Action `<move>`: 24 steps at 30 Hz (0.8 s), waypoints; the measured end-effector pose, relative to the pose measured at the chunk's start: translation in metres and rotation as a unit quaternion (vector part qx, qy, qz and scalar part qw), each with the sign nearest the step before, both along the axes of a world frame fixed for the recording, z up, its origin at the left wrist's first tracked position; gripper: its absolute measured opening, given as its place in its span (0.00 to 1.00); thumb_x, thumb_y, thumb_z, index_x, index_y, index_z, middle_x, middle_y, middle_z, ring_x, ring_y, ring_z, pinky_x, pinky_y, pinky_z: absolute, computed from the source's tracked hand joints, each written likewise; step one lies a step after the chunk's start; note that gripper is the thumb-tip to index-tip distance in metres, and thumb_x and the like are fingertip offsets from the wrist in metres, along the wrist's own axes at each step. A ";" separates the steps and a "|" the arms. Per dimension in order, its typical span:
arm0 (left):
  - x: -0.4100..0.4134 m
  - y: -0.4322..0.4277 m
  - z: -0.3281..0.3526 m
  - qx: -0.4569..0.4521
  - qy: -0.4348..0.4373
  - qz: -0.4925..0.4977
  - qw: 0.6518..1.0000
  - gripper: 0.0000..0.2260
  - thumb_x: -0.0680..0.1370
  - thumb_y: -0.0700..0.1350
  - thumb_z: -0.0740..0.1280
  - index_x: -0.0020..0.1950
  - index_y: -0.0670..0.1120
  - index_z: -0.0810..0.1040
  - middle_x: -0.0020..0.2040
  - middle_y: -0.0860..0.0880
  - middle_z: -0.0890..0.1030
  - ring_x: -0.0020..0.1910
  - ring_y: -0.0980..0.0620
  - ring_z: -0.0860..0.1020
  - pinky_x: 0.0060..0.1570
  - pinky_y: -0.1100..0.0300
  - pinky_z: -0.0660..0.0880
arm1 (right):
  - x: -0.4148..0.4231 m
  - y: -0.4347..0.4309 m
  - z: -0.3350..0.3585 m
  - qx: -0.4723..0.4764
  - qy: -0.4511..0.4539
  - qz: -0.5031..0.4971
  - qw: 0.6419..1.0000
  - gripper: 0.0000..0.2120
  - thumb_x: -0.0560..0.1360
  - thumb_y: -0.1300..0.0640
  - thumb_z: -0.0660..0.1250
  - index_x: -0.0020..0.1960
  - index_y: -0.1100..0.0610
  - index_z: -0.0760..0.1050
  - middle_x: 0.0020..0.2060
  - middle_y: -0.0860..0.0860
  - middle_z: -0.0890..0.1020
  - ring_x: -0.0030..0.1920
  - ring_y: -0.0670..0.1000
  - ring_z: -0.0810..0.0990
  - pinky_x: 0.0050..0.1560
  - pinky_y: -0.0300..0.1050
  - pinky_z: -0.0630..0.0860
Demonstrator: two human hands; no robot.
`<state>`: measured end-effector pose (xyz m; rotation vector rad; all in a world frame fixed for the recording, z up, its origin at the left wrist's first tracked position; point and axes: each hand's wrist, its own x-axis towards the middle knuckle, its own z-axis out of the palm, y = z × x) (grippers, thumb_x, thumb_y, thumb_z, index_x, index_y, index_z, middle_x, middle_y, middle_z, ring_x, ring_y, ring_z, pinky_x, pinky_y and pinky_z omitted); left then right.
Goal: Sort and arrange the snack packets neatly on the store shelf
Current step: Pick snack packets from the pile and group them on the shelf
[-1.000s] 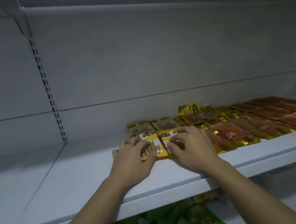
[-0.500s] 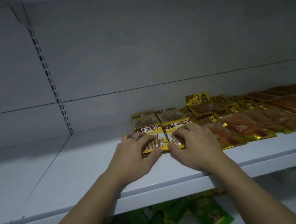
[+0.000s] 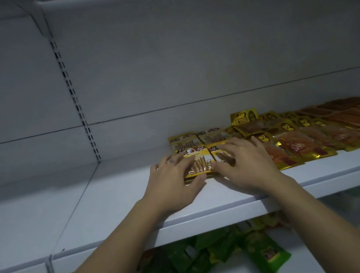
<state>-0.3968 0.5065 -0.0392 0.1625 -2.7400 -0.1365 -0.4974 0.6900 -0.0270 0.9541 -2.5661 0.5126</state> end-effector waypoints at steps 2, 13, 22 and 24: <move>0.013 -0.009 0.007 -0.007 0.009 0.002 1.000 0.32 0.75 0.71 0.50 0.76 0.58 0.64 0.76 0.53 0.66 0.74 0.49 0.61 0.70 0.46 0.60 | 0.009 -0.009 0.008 0.019 0.002 0.003 1.000 0.33 0.76 0.30 0.56 0.76 0.43 0.63 0.76 0.48 0.66 0.77 0.50 0.57 0.76 0.60 0.43; 0.135 -0.133 0.057 -0.060 0.001 0.119 0.991 0.31 0.78 0.69 0.53 0.77 0.55 0.63 0.77 0.51 0.66 0.77 0.48 0.59 0.72 0.46 0.58 | 0.116 -0.159 0.069 0.095 0.041 0.117 0.988 0.40 0.75 0.30 0.56 0.80 0.45 0.49 0.80 0.52 0.53 0.80 0.53 0.48 0.75 0.64 0.39; 0.299 -0.259 0.059 -0.030 0.034 0.281 0.959 0.30 0.78 0.68 0.55 0.77 0.55 0.64 0.76 0.52 0.67 0.76 0.49 0.61 0.71 0.47 0.59 | 0.230 -0.321 0.074 0.137 0.062 0.255 0.955 0.38 0.77 0.31 0.54 0.80 0.45 0.46 0.80 0.53 0.52 0.80 0.54 0.46 0.75 0.64 0.37; 0.339 -0.283 0.057 -0.028 0.036 0.317 0.947 0.30 0.79 0.68 0.55 0.77 0.55 0.64 0.76 0.52 0.67 0.75 0.49 0.61 0.71 0.47 0.59 | 0.259 -0.357 0.072 0.146 0.071 0.286 0.944 0.38 0.78 0.31 0.54 0.80 0.46 0.46 0.80 0.53 0.52 0.80 0.55 0.47 0.75 0.64 0.37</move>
